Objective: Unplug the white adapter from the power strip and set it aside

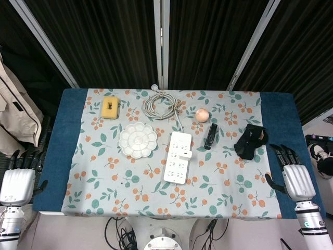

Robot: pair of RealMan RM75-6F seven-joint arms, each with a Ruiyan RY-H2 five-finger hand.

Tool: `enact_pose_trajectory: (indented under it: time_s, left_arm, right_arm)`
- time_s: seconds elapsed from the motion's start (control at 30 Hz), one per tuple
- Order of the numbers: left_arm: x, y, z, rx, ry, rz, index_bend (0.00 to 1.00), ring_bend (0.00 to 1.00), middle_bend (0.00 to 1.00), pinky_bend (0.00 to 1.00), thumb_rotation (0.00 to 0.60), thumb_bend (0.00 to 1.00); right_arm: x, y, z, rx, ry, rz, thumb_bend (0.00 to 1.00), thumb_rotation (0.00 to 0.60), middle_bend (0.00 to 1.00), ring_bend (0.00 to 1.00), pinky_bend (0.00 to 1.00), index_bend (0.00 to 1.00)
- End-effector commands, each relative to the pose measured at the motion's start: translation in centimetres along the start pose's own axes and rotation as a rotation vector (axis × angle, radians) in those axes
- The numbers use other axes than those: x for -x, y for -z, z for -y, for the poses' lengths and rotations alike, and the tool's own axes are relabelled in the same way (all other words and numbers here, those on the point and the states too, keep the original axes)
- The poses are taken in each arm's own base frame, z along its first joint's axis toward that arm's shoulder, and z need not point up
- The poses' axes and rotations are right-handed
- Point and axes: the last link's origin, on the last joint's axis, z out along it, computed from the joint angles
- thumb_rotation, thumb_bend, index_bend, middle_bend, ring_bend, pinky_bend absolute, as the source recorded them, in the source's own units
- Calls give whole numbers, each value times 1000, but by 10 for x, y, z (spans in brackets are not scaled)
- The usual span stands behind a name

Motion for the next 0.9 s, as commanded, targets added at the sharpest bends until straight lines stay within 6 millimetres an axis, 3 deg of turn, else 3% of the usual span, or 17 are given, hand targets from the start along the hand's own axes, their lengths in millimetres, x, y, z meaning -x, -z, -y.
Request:
enact_pose_trajectory:
  time_s: [0.03,0.33,0.53,0.63,0.9]
  left_arm:
    - [1,-1,0,-2,3,3,150,71,143,16,600,190]
    - [3,1,-3,1,11,5,160,70,143,16,600,190]
    - [-2,-6,-22,105,28,6,186,71,154,33,600,198]
    - [-3,-13,-44,213,43,35,213,71,185,64,600,248]
    - [1,-42,-131,613,49,97,230,72,196,83,600,283]
  right_arm:
    - [1,-4,4,-8,2,1,273,600,100,0,76,0]
    - [2,-5,9,-30,-2,13,273,600,105,0,75,0]
    - [2,-16,27,-137,12,57,273,600,119,0,76,0]
    - [3,-31,49,-238,42,106,273,600,130,1,76,0]
    - [18,-80,122,-450,187,209,274,600,153,4,75,0]
